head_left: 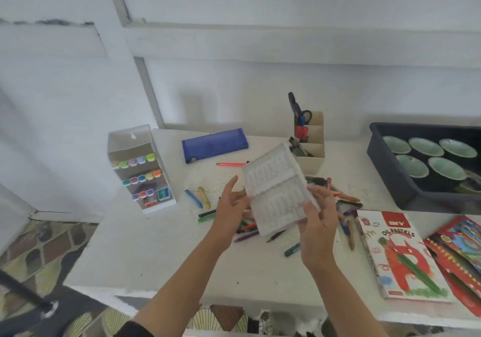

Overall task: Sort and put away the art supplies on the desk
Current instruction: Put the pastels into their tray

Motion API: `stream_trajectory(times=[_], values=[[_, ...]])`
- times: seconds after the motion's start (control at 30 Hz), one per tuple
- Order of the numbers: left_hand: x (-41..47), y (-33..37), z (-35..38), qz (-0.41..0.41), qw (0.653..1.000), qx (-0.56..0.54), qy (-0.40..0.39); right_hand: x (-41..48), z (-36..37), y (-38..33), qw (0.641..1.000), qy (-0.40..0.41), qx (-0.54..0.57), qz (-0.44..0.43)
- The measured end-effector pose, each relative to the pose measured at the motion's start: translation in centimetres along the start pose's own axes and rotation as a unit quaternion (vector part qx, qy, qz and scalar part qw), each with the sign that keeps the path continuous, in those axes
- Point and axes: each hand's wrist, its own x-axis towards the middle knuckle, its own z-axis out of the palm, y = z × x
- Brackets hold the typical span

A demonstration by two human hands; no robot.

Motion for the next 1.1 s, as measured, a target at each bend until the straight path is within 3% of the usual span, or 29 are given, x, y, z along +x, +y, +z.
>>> stream_trajectory(times=[0.13, 0.23, 0.37, 0.53, 0.67, 0.8, 0.97, 1.1], values=[[-1.6, -1.2, -4.3, 0.02, 0.996, 0.042, 0.08, -3.4, 1.9, 2.0, 0.995, -0.023, -0.096, 0.011], [-3.3, -2.8, -9.3, 0.036, 0.989, 0.108, 0.099, -5.8, 3.4, 4.1, 0.979, -0.1, -0.168, 0.061], [-5.7, -4.8, -15.6, 0.024, 0.967, 0.219, 0.13, -8.1, 5.8, 6.8, 0.92, -0.241, -0.294, 0.093], [-6.7, -5.2, -20.0, 0.042, 0.921, 0.339, 0.186, -9.4, 9.8, 9.0, 0.872, -0.309, -0.374, 0.054], [-5.7, -6.1, -22.8, 0.065, 0.855, 0.484, 0.172, -9.2, 11.2, 9.9, 0.832, -0.33, -0.446, 0.014], [-5.3, -7.0, -24.3, 0.087, 0.837, 0.522, 0.136, -8.2, 11.9, 10.1, 0.792, -0.344, -0.504, -0.019], [-5.1, -7.9, -24.0, 0.08, 0.816, 0.555, 0.14, -4.2, 14.4, 9.7, 0.784, -0.312, -0.528, -0.098], [-5.1, -8.0, -24.2, 0.09, 0.814, 0.555, 0.143, -0.7, 17.1, 10.1, 0.721, -0.296, -0.613, -0.132]])
